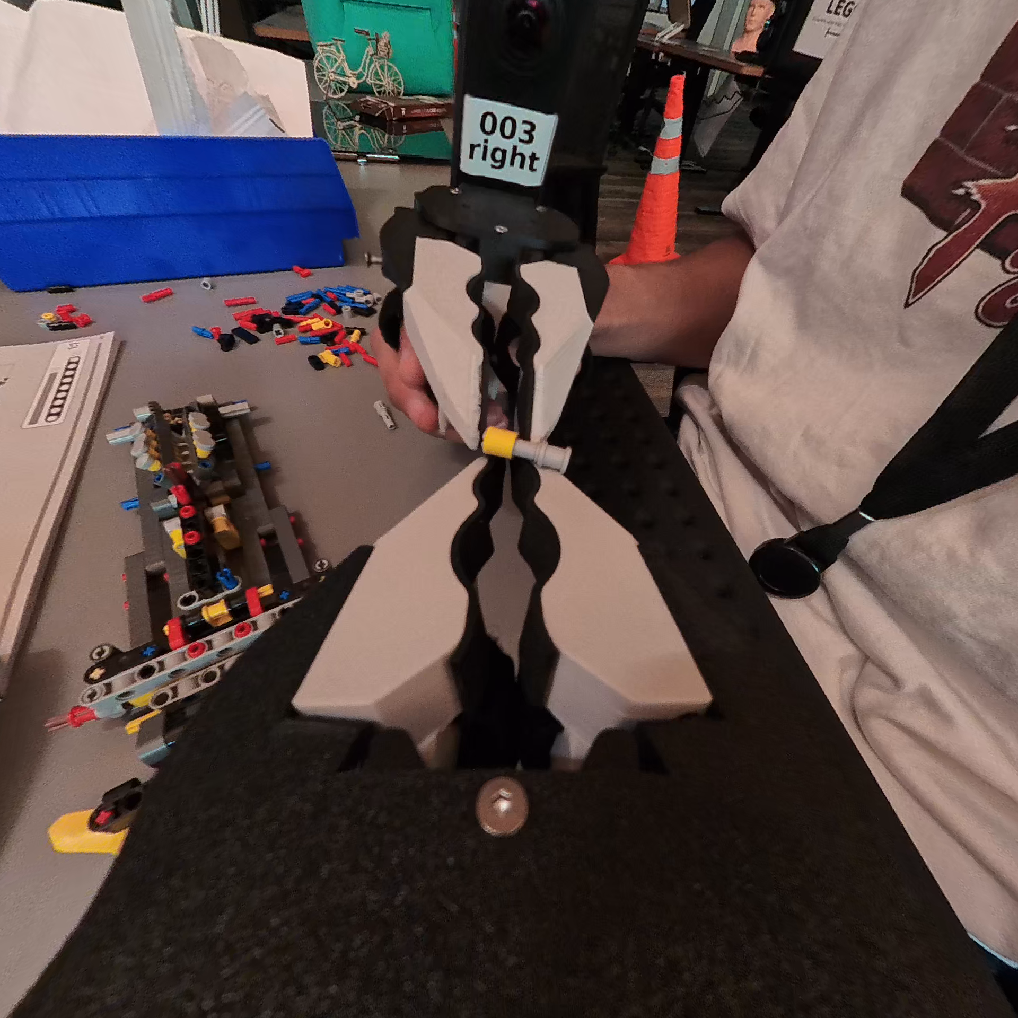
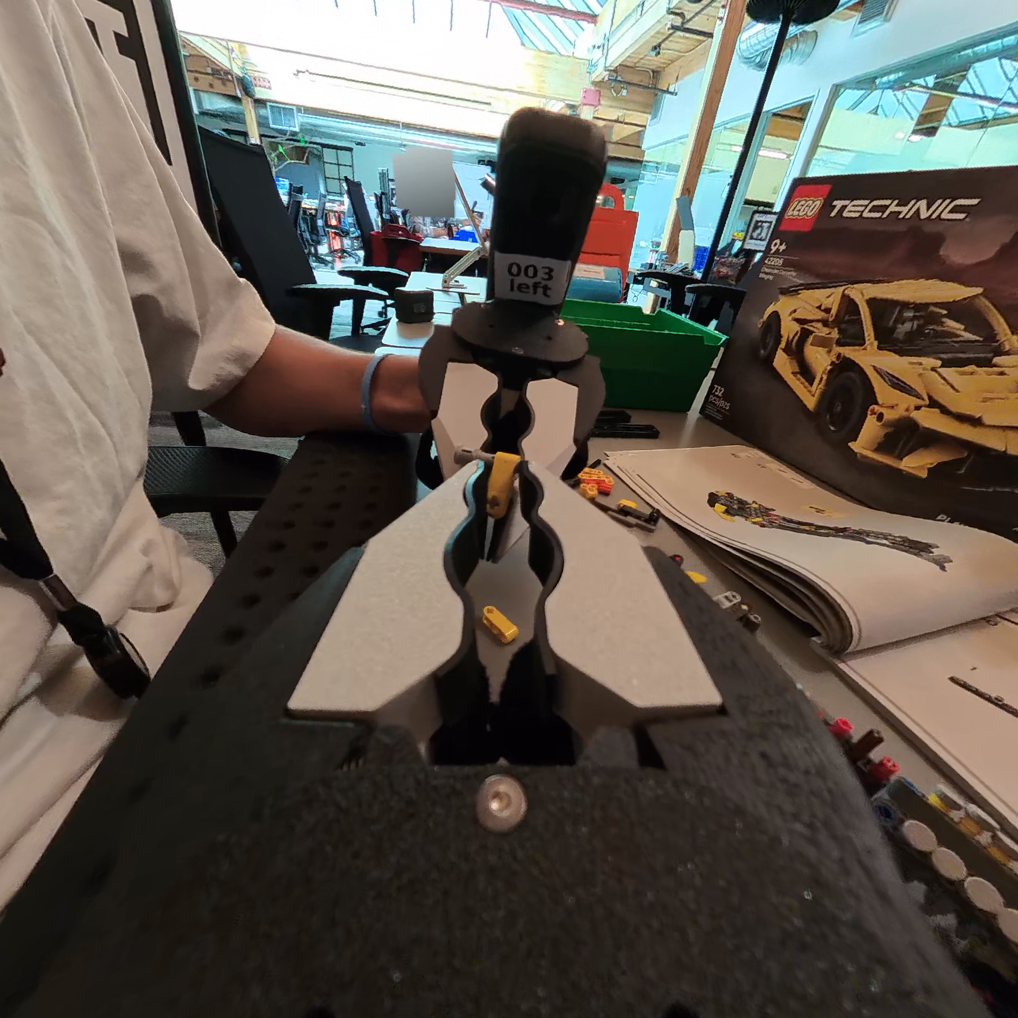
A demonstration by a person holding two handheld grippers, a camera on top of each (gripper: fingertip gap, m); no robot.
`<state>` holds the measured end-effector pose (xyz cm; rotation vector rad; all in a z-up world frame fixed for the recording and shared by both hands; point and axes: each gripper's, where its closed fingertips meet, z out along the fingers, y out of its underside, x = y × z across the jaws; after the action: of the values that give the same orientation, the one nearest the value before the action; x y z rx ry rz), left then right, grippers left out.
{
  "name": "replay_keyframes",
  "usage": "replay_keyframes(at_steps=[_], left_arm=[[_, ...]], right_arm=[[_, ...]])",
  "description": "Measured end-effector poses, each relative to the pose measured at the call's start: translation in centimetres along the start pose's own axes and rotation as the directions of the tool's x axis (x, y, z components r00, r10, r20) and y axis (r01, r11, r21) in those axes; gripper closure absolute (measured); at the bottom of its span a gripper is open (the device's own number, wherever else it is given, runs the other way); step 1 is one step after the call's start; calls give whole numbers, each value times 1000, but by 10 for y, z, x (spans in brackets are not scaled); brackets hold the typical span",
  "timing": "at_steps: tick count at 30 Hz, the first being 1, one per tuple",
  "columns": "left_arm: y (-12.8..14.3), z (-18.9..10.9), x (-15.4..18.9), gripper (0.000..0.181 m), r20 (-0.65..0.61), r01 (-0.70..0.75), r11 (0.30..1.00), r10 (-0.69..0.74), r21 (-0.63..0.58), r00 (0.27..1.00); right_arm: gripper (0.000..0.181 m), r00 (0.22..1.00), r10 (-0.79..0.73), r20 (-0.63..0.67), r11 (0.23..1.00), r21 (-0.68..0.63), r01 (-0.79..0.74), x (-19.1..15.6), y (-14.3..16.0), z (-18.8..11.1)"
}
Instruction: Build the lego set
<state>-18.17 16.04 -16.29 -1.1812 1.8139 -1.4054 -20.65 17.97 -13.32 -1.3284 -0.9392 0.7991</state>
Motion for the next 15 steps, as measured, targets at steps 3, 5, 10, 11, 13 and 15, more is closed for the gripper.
replay_keyframes(at_steps=[3,5,10,11,13,15], left_arm=[[1,0,0,180,-4,2,1000,-2,-3,1000],[2,2,2,181,-9,-2,1000,2,-9,1000],[15,10,3,181,-11,-11,997,10,-71,1000],[15,10,2,181,-8,-7,998,7,-69,1000],[13,9,-2,181,11,-3,998,3,-61,1000],[13,7,-11,180,61,21,998,-17,-67,998]], right_arm=[[172,1000,1,17,1000,-9,-1,-1,1,0],[174,999,11,40,1000,-13,-10,-3,1,0],[175,998,-11,60,998,-68,15,-9,9,6],[175,998,-11,56,998,-68,15,-8,9,6],[175,999,-5,40,998,-63,7,-5,8,4],[175,1000,-15,-4,997,-73,15,2,8,2]])
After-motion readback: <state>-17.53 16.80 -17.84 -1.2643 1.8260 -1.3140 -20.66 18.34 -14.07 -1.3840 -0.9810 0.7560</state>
